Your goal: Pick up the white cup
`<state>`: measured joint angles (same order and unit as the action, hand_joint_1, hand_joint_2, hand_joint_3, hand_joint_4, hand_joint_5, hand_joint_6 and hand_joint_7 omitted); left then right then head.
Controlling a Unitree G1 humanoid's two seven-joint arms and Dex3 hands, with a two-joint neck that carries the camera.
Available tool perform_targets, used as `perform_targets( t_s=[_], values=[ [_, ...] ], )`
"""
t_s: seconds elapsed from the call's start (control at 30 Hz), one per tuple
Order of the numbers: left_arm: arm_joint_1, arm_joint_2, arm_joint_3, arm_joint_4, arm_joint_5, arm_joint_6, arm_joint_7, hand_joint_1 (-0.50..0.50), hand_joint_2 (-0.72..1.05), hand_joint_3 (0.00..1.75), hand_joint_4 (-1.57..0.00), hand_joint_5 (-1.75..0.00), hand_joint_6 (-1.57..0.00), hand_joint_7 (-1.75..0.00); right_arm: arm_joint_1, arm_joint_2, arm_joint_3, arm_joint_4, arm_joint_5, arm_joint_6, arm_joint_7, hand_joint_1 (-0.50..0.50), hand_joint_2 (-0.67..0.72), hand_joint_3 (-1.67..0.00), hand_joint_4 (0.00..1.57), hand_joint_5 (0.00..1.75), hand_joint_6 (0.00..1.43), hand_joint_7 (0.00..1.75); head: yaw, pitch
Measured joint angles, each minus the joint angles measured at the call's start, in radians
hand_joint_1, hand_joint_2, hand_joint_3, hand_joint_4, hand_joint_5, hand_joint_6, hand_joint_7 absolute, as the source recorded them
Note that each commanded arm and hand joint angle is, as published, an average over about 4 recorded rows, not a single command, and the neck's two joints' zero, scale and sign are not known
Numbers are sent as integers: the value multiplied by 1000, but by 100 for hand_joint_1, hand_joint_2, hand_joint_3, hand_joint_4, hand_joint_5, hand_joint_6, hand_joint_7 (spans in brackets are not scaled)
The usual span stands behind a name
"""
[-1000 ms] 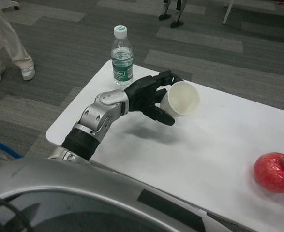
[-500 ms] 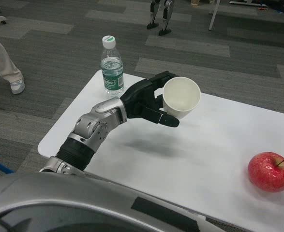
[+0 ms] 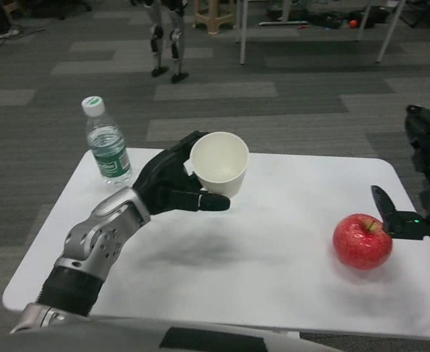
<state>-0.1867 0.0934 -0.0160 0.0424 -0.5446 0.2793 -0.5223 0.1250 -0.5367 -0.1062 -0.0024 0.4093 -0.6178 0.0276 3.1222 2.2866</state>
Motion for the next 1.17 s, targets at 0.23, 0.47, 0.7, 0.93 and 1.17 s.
perform_targets(
  t_s=[0.23,0.47,0.7,0.93,1.17],
  values=[
    [-4,5,0,11,-5,0,6,50,87,9,0,-77,-3,-157,-16,0,0,4,0,0,8,-33,-10,-127,0,19,0,63,-197,38],
    [-8,24,0,18,-5,0,6,50,87,2,0,-82,-3,-161,-24,0,-1,4,0,0,10,-33,-10,-127,0,19,0,63,-235,51],
    [-8,38,-4,19,-16,0,9,50,87,2,0,-77,-3,-161,-34,1,-1,4,0,0,16,-33,-10,-127,0,19,0,63,-231,50],
    [-10,48,-6,18,-16,0,16,50,87,7,0,-82,-3,-161,-36,1,-1,4,0,0,19,-33,-3,-127,0,19,0,63,-224,51],
    [-16,48,-8,18,-17,0,17,50,87,6,0,-82,-3,-161,-38,2,-1,6,0,0,21,-33,-3,-127,0,16,0,63,-209,52]
  ],
)
